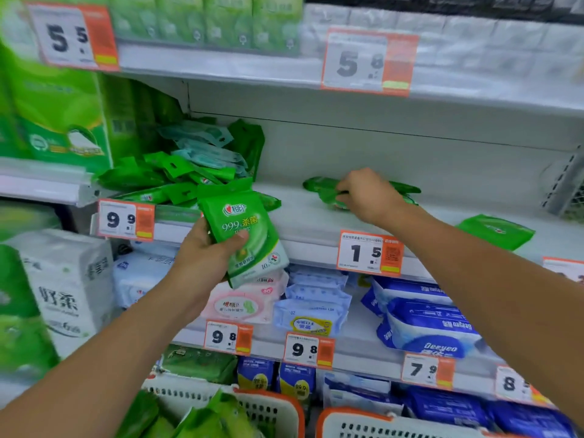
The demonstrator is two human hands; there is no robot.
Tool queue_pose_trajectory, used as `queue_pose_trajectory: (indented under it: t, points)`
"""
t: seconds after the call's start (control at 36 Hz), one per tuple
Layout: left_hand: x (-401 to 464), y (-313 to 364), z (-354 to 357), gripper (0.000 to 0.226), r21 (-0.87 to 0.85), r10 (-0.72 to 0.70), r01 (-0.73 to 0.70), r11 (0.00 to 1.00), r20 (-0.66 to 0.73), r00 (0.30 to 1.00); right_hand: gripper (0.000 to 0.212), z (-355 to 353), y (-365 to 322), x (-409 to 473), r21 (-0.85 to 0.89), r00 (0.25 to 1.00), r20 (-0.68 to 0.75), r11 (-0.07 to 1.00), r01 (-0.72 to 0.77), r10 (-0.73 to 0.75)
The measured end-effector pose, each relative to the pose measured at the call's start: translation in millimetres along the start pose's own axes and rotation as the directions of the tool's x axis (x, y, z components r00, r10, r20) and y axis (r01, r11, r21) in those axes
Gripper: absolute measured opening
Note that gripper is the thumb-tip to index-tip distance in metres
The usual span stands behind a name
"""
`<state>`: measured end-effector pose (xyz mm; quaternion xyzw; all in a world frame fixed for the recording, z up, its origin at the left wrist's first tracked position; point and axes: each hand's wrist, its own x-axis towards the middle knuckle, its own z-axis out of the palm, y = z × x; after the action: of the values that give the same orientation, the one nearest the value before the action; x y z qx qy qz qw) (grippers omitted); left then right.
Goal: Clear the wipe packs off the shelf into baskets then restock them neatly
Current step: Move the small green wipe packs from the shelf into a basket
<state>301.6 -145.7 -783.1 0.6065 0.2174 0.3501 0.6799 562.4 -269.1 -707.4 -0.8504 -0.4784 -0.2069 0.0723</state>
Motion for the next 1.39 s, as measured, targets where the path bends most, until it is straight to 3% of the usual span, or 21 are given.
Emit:
queue_pose_trajectory:
  t: [0.06,0.11,0.17,0.19,0.25,0.31,0.44,0.53,0.64,0.75,0.94,1.0,1.08,1.17,1.25,1.39]
  points:
    - [-2.2,2.2,-6.1,0.037,-0.011,0.019,-0.019,1.0,-0.039,0.999,0.044,-16.8,-1.6,-9.1,0.203,0.988,-0.152,0.979,-0.008,0.04]
    - [-4.3,5.0,-8.9,0.035,-0.04,0.013,-0.016,0.999,-0.066,0.998,0.032,-35.4,-10.9,-19.9,0.546,0.965,-0.229,0.838,0.015,0.132]
    - [-7.6,9.3,-8.2,0.034,-0.08,-0.009,0.003,0.997,-0.069,0.998,0.016,-55.4,-26.0,-37.0,0.803,0.991,-0.083,0.596,0.002,0.107]
    - [-9.9,12.2,-7.0,0.034,-0.1,-0.021,0.014,0.995,-0.062,0.998,0.015,-63.8,-32.6,-45.5,0.836,0.999,-0.02,0.548,-0.003,0.037]
    - [-14.2,16.4,-3.2,0.036,-0.138,-0.055,0.052,0.989,-0.02,0.998,0.018,-73.9,-39.0,-58.9,0.808,0.997,0.008,0.588,0.036,-0.073]
    - [-20.1,17.9,1.3,0.038,-0.144,-0.082,0.087,0.986,0.041,0.996,0.019,-80.4,-41.5,-69.1,0.783,0.996,-0.031,0.618,0.073,-0.078]
    - [-32.3,19.7,6.4,0.037,-0.138,-0.065,0.074,0.988,0.066,0.996,0.012,-98.0,-37.0,-87.8,0.886,0.98,-0.146,0.459,0.069,0.135]
    - [-38.9,21.1,3.4,0.036,-0.095,-0.08,0.09,0.991,0.113,0.99,0.012,-91.1,-33.1,-102.4,0.918,0.998,0.049,0.393,-0.056,0.028]
    - [-50.8,21.5,2.7,0.042,0.008,-0.185,0.189,0.982,0.261,0.947,0.02,-48.5,-46.2,-129.6,0.934,0.969,0.236,0.293,-0.205,-0.075]
    - [-62.5,14.6,5.7,0.044,0.121,-0.255,0.227,0.966,0.339,0.906,0.027,-21.3,-57.9,-141.3,0.913,0.956,0.287,0.316,-0.256,-0.054]
    - [-66.8,5.4,-21.2,0.039,0.269,-0.343,0.26,0.927,0.332,0.879,0.016,0.3,-83.6,-133.2,0.893,0.921,0.369,0.321,-0.315,-0.124]
    - [-64.7,0.3,-39.0,0.036,0.384,-0.403,0.272,0.882,0.319,0.857,0.018,13.3,-93.3,-132.8,0.867,0.882,0.443,0.329,-0.375,-0.159]
    - [-69.1,-12.6,-71.2,0.032,0.566,-0.526,0.316,0.762,0.255,0.811,0.014,39.6,-119.1,-132.9,0.808,0.829,0.523,0.425,-0.408,-0.199]
    - [-79.8,-29.6,-106.6,0.033,0.695,-0.625,0.378,0.612,0.132,0.769,0.011,75.0,-157.8,-135.2,0.768,0.816,0.561,0.455,-0.451,-0.137]
    - [-81.3,-46.2,-143.6,0.042,0.736,-0.642,0.444,0.511,-0.017,0.766,0.009,107.1,-196.6,-139.2,0.734,0.755,0.647,0.356,-0.578,-0.107]
    - [-81.4,-54.3,-179.1,0.028,0.816,-0.702,0.491,0.305,-0.156,0.695,0.015,138.6,-256.8,-141.6,0.648,0.656,0.752,0.251,-0.719,-0.064]
